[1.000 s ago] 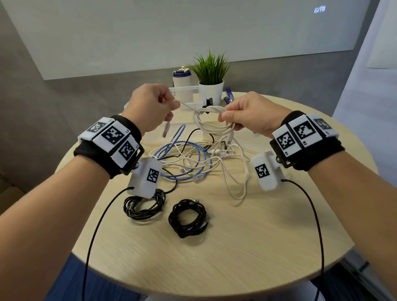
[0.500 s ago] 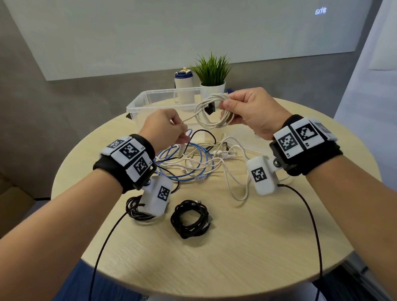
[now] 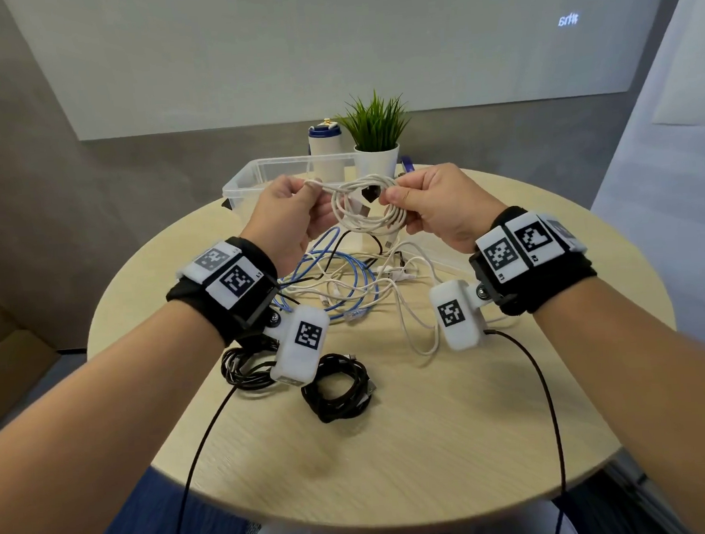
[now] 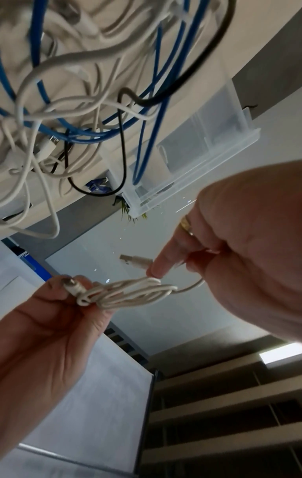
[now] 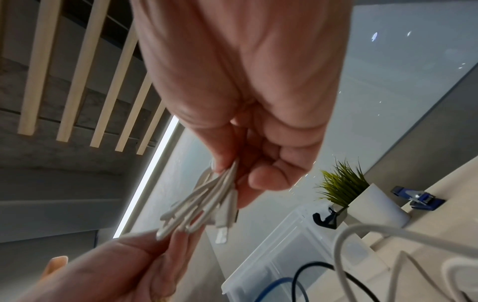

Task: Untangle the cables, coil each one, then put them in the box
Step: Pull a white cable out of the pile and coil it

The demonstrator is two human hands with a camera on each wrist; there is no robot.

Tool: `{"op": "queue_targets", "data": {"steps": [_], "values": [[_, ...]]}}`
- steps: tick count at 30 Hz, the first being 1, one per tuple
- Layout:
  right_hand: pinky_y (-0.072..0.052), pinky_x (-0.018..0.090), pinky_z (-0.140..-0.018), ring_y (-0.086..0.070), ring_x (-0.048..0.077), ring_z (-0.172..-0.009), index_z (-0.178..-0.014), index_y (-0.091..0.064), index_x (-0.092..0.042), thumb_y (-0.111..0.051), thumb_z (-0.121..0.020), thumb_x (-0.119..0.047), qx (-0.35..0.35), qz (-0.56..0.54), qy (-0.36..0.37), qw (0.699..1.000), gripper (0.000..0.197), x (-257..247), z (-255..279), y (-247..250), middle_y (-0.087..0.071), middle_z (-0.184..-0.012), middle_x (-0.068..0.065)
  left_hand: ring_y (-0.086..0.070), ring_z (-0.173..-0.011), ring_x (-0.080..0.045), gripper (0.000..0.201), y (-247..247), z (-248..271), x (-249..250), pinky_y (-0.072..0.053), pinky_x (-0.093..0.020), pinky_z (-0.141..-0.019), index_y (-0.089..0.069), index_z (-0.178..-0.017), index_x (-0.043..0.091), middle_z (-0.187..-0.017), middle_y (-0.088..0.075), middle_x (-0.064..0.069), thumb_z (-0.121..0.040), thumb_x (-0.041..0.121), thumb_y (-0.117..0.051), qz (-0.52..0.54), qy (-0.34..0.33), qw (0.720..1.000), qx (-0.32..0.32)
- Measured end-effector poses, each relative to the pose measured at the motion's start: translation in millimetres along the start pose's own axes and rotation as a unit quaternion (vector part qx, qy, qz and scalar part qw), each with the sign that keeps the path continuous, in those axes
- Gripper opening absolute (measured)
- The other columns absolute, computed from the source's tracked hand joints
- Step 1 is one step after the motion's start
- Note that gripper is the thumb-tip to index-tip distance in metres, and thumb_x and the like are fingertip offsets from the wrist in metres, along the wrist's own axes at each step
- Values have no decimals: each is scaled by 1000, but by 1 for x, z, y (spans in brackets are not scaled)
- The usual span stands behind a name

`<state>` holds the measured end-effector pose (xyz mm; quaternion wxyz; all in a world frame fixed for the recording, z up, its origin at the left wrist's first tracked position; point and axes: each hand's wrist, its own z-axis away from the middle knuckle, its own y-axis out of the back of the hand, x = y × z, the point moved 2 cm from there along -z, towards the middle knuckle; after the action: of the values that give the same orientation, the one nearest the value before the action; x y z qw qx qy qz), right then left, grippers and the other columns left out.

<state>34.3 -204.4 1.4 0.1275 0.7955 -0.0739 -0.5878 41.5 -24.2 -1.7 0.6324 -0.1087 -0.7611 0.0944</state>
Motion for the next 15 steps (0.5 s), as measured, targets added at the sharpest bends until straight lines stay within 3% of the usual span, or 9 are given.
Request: {"op": "queue_targets", "data": {"steps": [5, 9, 12, 15], "values": [[-47, 22, -50, -66, 13, -57, -81, -63, -12, -52, -96, -10, -22, -20, -22, 999, 19, 2, 1, -5, -67, -78, 7, -63, -50, -8, 24, -4, 4, 3, -54, -19, -50, -47, -80, 12, -56, -66, 2, -102, 13, -37, -22, 18, 999, -25], [-51, 24, -52, -66, 18, -62, -83, -61, -11, -51, -96, -10, -19, -60, -29, 998, 16, 0, 0, -8, -65, -76, 8, -65, -58, -12, 24, -7, 5, 1, -56, -21, -54, -57, -91, 4, -75, -66, -8, -102, 14, -37, -23, 71, 995, -71], [-50, 28, -55, -63, 20, -63, -83, -64, -11, -56, -94, -10, 7, -53, -10, 999, 14, 0, -2, -5, -64, -74, 9, -66, -69, -14, 20, -5, 6, -1, -55, -28, -69, -55, -109, 9, -88, -66, -8, -102, 16, -38, -15, 112, 987, -114], [-50, 28, -55, -62, 17, -61, -85, -67, -11, -58, -93, -12, 34, -47, -7, 998, 12, 2, -4, 0, -66, -73, 7, -60, -81, -12, 16, -4, 10, 0, -41, -34, -82, -60, -97, 18, -89, -66, 0, -91, 23, -47, -4, 138, 975, -171]]}}
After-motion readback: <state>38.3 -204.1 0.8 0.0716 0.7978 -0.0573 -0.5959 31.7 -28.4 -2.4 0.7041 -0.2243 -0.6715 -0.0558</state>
